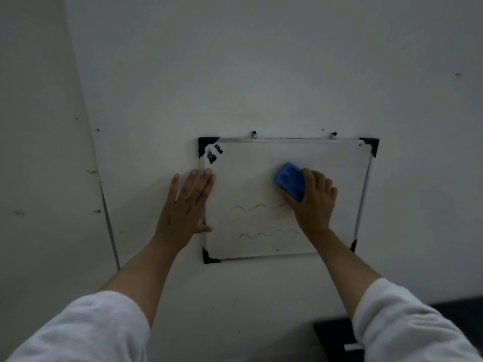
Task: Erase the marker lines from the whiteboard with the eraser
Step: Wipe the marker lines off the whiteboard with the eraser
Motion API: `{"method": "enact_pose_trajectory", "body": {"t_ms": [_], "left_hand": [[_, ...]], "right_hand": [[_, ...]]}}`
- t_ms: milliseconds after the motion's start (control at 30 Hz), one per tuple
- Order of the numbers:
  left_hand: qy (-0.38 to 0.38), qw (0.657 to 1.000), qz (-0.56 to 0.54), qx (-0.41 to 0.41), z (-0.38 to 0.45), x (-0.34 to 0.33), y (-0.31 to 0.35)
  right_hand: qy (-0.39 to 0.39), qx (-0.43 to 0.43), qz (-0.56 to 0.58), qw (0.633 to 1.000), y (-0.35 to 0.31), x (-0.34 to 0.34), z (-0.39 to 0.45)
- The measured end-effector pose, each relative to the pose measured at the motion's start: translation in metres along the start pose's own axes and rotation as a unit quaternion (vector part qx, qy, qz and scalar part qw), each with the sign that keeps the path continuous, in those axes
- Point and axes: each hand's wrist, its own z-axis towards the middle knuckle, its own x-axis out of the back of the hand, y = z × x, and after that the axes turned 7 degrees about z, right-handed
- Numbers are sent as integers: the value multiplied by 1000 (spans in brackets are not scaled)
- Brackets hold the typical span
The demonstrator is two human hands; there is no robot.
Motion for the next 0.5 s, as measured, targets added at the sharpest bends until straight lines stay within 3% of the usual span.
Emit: {"method": "enact_pose_trajectory", "body": {"t_ms": [33, 100, 167, 233, 300, 367, 433, 500], "left_hand": [[-2, 1000, 1, 1, 0, 0, 0], [-3, 1000, -5, 4, 1, 0, 1], [-3, 1000, -11, 3, 1, -1, 2], [-7, 1000, -10, 5, 2, 0, 2], [-6, 1000, -15, 9, 2, 1, 2], [0, 1000, -25, 9, 1, 3, 2], [1, 999, -31, 9, 1, 5, 3], [-1, 1000, -27, 16, 1, 8, 5]], "right_hand": [[26, -91, 18, 995, 2, 1, 4], [106, -287, 60, 950, -3, 2, 16], [145, -392, 67, 906, -20, 2, 26], [133, -360, 60, 921, -38, -1, 25], [79, -200, 30, 976, -52, -7, 13], [39, -66, 13, 997, -55, -11, 7], [49, -85, 23, 995, -56, -12, 13], [95, -194, 55, 975, -69, -12, 22]]}}
